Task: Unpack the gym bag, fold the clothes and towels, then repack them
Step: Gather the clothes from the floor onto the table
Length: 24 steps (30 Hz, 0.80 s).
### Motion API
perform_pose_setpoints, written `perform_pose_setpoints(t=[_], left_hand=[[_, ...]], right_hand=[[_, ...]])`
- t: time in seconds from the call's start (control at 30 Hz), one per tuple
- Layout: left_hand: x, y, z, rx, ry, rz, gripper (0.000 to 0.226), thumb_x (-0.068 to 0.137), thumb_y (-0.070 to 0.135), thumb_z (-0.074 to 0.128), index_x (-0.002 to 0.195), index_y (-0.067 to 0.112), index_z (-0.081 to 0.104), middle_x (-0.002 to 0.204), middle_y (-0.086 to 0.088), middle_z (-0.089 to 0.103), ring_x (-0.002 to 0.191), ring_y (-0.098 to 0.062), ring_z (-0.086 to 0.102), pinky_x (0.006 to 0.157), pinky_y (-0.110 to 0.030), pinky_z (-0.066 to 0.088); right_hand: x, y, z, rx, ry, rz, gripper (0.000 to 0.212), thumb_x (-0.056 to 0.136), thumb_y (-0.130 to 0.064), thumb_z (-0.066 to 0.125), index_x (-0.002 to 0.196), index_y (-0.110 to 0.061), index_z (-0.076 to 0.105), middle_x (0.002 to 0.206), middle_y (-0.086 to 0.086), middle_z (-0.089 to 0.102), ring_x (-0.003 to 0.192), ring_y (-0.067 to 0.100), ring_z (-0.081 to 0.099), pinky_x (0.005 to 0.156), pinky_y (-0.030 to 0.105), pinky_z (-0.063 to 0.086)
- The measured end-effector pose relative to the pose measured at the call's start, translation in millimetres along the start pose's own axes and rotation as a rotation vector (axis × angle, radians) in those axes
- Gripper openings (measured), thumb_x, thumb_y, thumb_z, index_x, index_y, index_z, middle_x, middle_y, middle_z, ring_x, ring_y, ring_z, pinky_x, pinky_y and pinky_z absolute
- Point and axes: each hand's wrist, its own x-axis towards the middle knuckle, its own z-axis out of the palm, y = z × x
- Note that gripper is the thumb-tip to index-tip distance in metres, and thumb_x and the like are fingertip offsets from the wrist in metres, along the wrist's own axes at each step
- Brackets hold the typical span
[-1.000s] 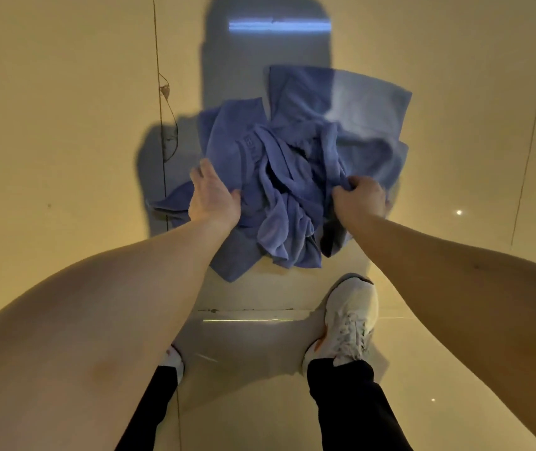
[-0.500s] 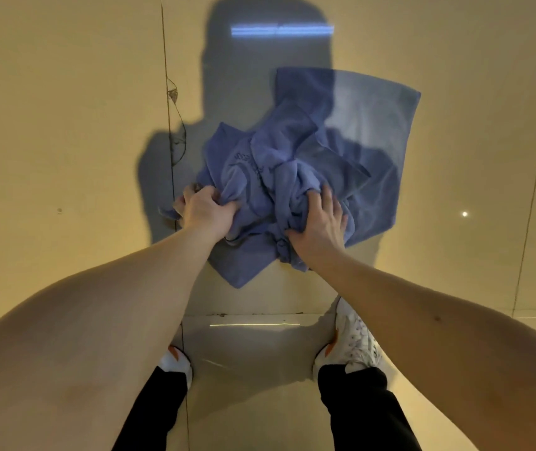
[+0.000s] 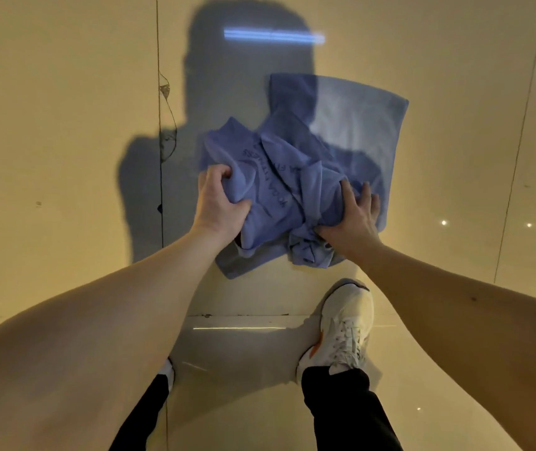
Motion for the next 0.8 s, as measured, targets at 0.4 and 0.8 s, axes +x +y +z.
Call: perform_pose_setpoints(t=[0.4,0.8], left_hand=[[-34,30,-6,-0.108,-0.132,-0.109,0.032,0.085,-0.001,0.071,0.113,0.011,0.061,0.098,0.008,0.057,0.082,0.000,0.054,0.063,0.002,0.037],[-137,116,-194,-0.259,-0.188,-0.294,0.034,0.079,0.000,0.070,0.110,0.013,0.068,0.103,-0.004,0.070,0.096,-0.020,0.065,0.086,-0.035,0.053]], right_hand=[[-69,-39,-10,0.451,0.083,0.009,0.080,0.071,-0.014,0.074,0.141,-0.037,0.044,0.125,0.000,0.038,0.098,0.014,0.049,0.092,0.026,0.044],[-235,-167,-124,0.449,-0.043,-0.082,0.080,0.066,-0.007,0.075,0.139,-0.029,0.050,0.121,0.002,0.043,0.100,0.015,0.054,0.071,0.005,0.039]])
